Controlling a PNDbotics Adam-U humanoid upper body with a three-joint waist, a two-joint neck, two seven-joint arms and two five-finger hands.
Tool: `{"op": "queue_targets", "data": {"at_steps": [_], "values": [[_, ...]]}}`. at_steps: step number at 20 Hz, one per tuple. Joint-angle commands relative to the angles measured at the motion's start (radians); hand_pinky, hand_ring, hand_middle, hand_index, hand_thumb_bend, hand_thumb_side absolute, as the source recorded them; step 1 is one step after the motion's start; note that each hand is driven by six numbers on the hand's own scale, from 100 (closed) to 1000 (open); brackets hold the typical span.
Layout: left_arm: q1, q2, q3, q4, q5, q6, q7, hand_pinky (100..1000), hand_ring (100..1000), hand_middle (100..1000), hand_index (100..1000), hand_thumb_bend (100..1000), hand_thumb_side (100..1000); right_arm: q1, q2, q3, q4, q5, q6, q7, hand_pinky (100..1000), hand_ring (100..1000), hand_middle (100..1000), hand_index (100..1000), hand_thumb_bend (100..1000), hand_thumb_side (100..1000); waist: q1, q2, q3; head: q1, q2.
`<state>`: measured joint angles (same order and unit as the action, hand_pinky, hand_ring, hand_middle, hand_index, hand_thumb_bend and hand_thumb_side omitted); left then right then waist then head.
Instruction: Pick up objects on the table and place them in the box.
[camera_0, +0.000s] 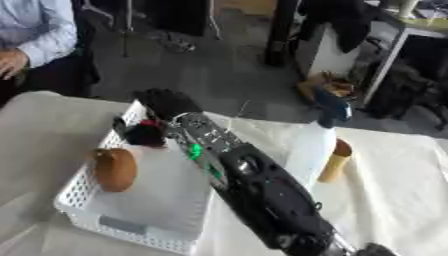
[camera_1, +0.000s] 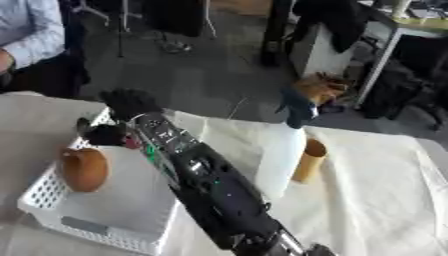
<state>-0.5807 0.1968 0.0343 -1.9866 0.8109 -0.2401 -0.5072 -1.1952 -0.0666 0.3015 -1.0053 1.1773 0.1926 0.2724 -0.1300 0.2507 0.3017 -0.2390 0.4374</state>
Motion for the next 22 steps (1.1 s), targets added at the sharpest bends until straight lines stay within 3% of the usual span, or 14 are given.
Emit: {"op": "queue_targets", "data": {"at_steps": [1,4,5,6,7,8,17,22], "values": [[-0.02,0.009,-0.001,-0.013,0.006,-0.005,0.0,917,749,715,789,100,878,-0.023,-0.022,-0.012,-0.038,-0.016,0.004,-0.016,743,808,801,876,202,1000,0.017,-0.019,-0.003,0.008,0.003],[-0.018,0.01,0.0,-0.013,0.006,-0.007,0.001,916,750,715,789,100,877,-0.023,-0.028,-0.02,-0.064,-0.032,0.013,-0.039,737,802,799,885,211,1000,0.02,-0.021,-0.007,0.012,0.005],[-0.018,0.01,0.0,-0.013,0.006,-0.008,0.002,916,751,715,790,100,875,-0.022,-0.031,-0.022,-0.075,-0.04,0.017,-0.048,725,790,795,886,131,1000,0.021,-0.021,-0.008,0.013,0.005],[-0.017,0.011,0.001,-0.013,0.006,-0.009,0.003,916,751,716,791,100,876,-0.02,-0.037,-0.03,-0.1,-0.057,0.024,-0.067,721,787,793,890,163,1000,0.024,-0.022,-0.012,0.016,0.007],[-0.017,0.012,0.002,-0.013,0.007,-0.011,0.004,916,752,717,792,100,876,-0.017,-0.043,-0.033,-0.119,-0.073,0.031,-0.08,717,783,792,891,136,1000,0.025,-0.023,-0.015,0.019,0.007],[-0.015,0.013,0.004,-0.013,0.006,-0.013,0.006,916,753,718,794,100,874,-0.012,-0.053,-0.039,-0.152,-0.097,0.038,-0.101,709,777,791,898,100,1000,0.028,-0.024,-0.021,0.024,0.008],[-0.002,0.018,0.013,-0.013,0.005,-0.036,0.027,919,765,727,803,100,868,0.082,-0.155,-0.077,-0.473,-0.346,0.09,-0.256,660,745,763,902,100,1000,0.061,-0.04,-0.069,0.058,0.019],[0.006,0.021,0.018,-0.013,0.005,-0.053,0.037,924,793,746,814,100,855,0.139,-0.224,-0.145,-0.648,-0.523,0.097,-0.35,649,746,757,894,100,1000,0.091,-0.053,-0.107,0.139,0.035]]}}
